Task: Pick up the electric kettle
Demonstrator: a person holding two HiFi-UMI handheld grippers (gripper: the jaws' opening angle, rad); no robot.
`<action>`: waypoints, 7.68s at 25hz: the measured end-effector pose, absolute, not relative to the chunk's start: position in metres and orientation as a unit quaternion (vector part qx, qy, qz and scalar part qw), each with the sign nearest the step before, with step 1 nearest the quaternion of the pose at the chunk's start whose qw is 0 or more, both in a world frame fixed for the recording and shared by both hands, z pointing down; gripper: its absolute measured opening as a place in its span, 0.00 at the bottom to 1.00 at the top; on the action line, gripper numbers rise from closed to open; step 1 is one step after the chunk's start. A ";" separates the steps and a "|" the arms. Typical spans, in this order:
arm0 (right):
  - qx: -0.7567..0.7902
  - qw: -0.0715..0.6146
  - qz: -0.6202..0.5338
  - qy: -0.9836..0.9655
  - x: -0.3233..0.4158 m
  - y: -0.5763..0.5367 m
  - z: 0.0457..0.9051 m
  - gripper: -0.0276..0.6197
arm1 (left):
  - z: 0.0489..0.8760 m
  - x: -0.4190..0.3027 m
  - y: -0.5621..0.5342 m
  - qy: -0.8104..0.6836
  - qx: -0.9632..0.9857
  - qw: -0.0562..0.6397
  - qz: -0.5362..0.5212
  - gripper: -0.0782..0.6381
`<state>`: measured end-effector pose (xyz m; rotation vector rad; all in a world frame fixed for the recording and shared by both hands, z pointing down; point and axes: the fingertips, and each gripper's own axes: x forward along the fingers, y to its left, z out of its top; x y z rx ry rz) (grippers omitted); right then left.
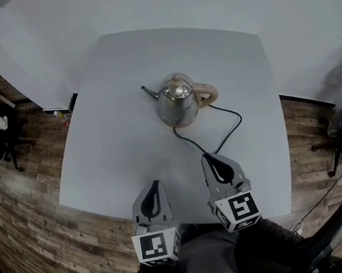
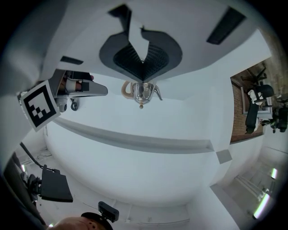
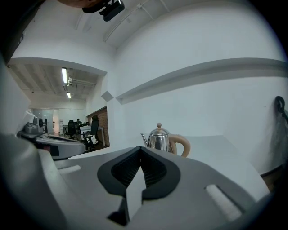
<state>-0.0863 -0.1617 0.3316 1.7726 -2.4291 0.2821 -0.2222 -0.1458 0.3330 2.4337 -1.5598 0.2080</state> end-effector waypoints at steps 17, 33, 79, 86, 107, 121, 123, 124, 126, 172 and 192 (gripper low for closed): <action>0.573 0.045 0.141 -0.806 -0.058 -0.216 0.363 0.05 | 0.351 -0.179 -0.212 -0.529 0.832 0.120 0.116 0.11; 0.626 0.050 0.118 -0.769 -0.050 -0.263 0.373 0.05 | 0.343 -0.184 -0.280 -0.505 0.856 0.074 0.080 0.11; 0.760 0.069 0.078 -0.642 0.005 -0.335 0.448 0.42 | 0.427 -0.192 -0.378 -0.460 0.882 0.093 0.027 0.33; 0.768 0.074 0.081 -0.631 0.017 -0.344 0.451 0.42 | 0.428 -0.189 -0.389 -0.460 0.883 0.087 0.028 0.33; 0.781 0.082 0.059 -0.616 0.041 -0.371 0.455 0.42 | 0.429 -0.188 -0.431 -0.476 0.876 0.073 0.015 0.33; 0.776 0.081 0.028 -0.625 0.046 -0.386 0.438 0.42 | 0.403 -0.178 -0.442 -0.450 0.891 0.054 -0.020 0.33; 0.775 0.082 0.025 -0.627 0.046 -0.385 0.437 0.42 | 0.401 -0.177 -0.443 -0.447 0.893 0.051 -0.021 0.33; 0.774 0.082 0.024 -0.627 0.046 -0.385 0.437 0.42 | 0.400 -0.177 -0.444 -0.446 0.893 0.050 -0.022 0.33; 0.773 0.082 0.022 -0.629 0.045 -0.386 0.436 0.42 | 0.399 -0.175 -0.448 -0.444 0.895 0.047 -0.024 0.33; 0.738 0.124 0.019 -0.663 0.045 -0.429 0.433 0.11 | 0.373 -0.137 -0.487 -0.413 0.909 0.022 -0.041 0.10; 0.743 0.076 -0.031 -0.664 0.036 -0.389 0.329 0.10 | 0.266 -0.150 -0.433 -0.414 0.906 -0.010 -0.090 0.10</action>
